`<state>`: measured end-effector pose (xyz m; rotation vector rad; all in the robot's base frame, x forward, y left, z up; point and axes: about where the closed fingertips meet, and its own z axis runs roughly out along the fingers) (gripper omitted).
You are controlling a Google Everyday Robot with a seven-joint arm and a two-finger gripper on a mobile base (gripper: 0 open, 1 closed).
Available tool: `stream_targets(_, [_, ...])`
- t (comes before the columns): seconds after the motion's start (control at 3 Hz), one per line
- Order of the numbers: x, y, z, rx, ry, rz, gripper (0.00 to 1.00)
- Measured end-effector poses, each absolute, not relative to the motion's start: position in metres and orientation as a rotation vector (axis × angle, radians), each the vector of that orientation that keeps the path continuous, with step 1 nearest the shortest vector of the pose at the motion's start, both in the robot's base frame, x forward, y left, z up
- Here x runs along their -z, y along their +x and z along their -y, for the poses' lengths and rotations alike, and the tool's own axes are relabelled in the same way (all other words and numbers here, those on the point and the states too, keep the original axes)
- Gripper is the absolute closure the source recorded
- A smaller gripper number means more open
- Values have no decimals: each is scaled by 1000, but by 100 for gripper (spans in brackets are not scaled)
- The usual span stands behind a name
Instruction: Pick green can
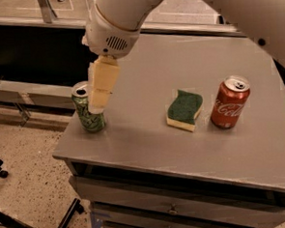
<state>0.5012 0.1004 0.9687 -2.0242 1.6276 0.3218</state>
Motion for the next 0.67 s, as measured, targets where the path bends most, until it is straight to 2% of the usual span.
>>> stream_targets(0.67, [-927,502,-113,-456,-2051,-1592,0])
